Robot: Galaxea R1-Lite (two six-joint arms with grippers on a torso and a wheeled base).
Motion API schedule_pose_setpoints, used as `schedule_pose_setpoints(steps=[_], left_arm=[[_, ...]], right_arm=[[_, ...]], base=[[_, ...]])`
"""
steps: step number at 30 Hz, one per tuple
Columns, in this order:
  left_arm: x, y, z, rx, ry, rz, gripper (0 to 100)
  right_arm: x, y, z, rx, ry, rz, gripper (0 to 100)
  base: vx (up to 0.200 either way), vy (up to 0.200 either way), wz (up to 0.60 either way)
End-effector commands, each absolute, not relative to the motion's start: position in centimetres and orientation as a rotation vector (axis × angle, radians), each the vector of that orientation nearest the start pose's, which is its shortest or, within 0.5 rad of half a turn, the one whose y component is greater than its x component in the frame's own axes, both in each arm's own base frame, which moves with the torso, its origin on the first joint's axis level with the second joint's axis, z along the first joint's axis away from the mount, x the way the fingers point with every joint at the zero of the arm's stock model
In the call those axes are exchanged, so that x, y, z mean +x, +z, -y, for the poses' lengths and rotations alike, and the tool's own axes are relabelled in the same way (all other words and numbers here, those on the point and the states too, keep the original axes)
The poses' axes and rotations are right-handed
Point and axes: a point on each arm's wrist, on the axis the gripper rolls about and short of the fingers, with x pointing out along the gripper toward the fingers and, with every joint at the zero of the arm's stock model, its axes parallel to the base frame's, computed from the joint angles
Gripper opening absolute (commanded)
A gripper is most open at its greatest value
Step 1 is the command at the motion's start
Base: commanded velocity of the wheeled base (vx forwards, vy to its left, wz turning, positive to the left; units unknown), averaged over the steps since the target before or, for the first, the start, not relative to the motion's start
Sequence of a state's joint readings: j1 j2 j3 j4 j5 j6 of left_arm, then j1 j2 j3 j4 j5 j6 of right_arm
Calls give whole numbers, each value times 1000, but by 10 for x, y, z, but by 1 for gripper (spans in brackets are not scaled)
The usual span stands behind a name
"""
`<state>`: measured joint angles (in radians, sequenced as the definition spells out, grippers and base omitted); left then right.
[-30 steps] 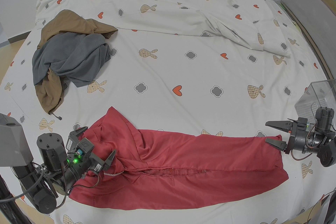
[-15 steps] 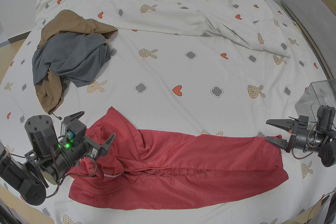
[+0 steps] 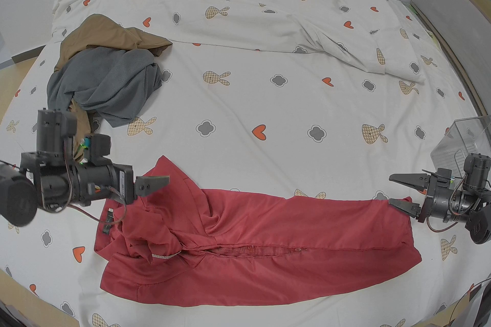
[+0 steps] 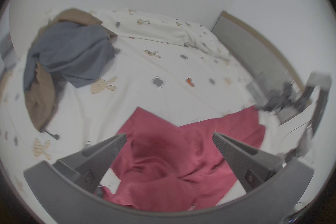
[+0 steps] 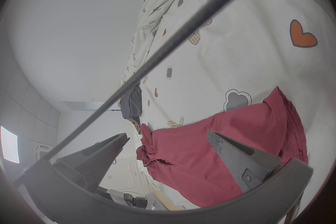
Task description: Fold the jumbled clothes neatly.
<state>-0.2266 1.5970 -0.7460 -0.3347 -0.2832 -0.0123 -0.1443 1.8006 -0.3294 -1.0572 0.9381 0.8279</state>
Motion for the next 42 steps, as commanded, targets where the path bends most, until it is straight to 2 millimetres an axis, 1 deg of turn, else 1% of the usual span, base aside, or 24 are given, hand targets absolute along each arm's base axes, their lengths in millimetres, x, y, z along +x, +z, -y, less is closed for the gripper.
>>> schedule_pose_setpoints(steps=[1, 3, 4, 5, 6, 7, 8, 9, 10, 12, 13, 14, 16, 17, 18, 21, 22, 23, 27, 33, 36, 37, 42], left_arm=[[265, 250, -8, -614, -774, -656, 100], [267, 247, -8, -608, -771, -650, 100], [274, 234, -6, -569, -774, -634, 100], [276, 230, -6, -551, -772, -628, 100], [281, 206, -8, -422, -742, -589, 100], [284, 198, -9, -370, -728, -575, 100], [292, 184, -10, -292, -683, -558, 100], [299, 175, -11, -264, -623, -559, 100], [302, 173, -12, -275, -576, -562, 100], [306, 173, -11, -375, -579, -590, 100], [308, 174, -11, -412, -594, -598, 100], [314, 172, -13, -486, -651, -615, 100], [320, 168, -20, -526, -710, -624, 100], [325, 161, -26, -553, -741, -633, 100], [329, 157, -27, -563, -748, -643, 100], [335, 149, -29, -574, -743, -660, 100], [339, 142, -30, -585, -741, -678, 100], [340, 139, -30, -589, -739, -685, 100], [343, 136, -27, -588, -749, -693, 100], [354, 129, -15, -581, -781, -713, 100], [355, 128, -14, -581, -784, -716, 100], [364, 122, -6, -576, -805, -729, 100], [375, 113, -2, -571, -818, -742, 100]], right_arm=[[244, 89, 17, 992, 596, -676, 100], [244, 89, 17, 992, 596, -676, 100], [245, 89, 17, 992, 596, -676, 100], [245, 89, 17, 992, 596, -676, 100], [245, 88, 17, 993, 596, -678, 100], [245, 88, 17, 993, 596, -678, 100], [245, 89, 17, 992, 597, -677, 100], [245, 89, 17, 991, 598, -675, 100], [244, 90, 17, 991, 597, -673, 100], [244, 90, 17, 991, 597, -673, 100], [244, 90, 17, 991, 597, -673, 100], [244, 90, 17, 990, 598, -672, 100], [244, 90, 17, 991, 597, -673, 100], [244, 90, 17, 991, 597, -673, 100], [244, 90, 17, 991, 597, -673, 100], [244, 89, 17, 992, 596, -674, 100], [244, 89, 17, 992, 595, -674, 100], [244, 89, 17, 992, 595, -674, 100], [244, 89, 17, 992, 597, -677, 100], [244, 89, 17, 993, 596, -678, 100], [244, 89, 17, 993, 596, -678, 100], [244, 89, 17, 993, 595, -677, 100], [242, 88, 16, 993, 593, -678, 100]], base=[[0, 0, 0], [0, 0, 0], [0, 0, 0], [0, 0, 0], [0, 0, 0], [0, 0, 0], [0, 0, 0], [0, 0, 0], [0, 0, 0], [0, 0, 0], [0, 0, 0], [0, 0, 0], [0, 0, 0], [0, 0, 0], [0, 0, 0], [0, 0, 0], [0, 0, 0], [0, 0, 0], [0, 0, 0], [0, 0, 0], [0, 0, 0], [0, 0, 0], [0, 0, 0]])
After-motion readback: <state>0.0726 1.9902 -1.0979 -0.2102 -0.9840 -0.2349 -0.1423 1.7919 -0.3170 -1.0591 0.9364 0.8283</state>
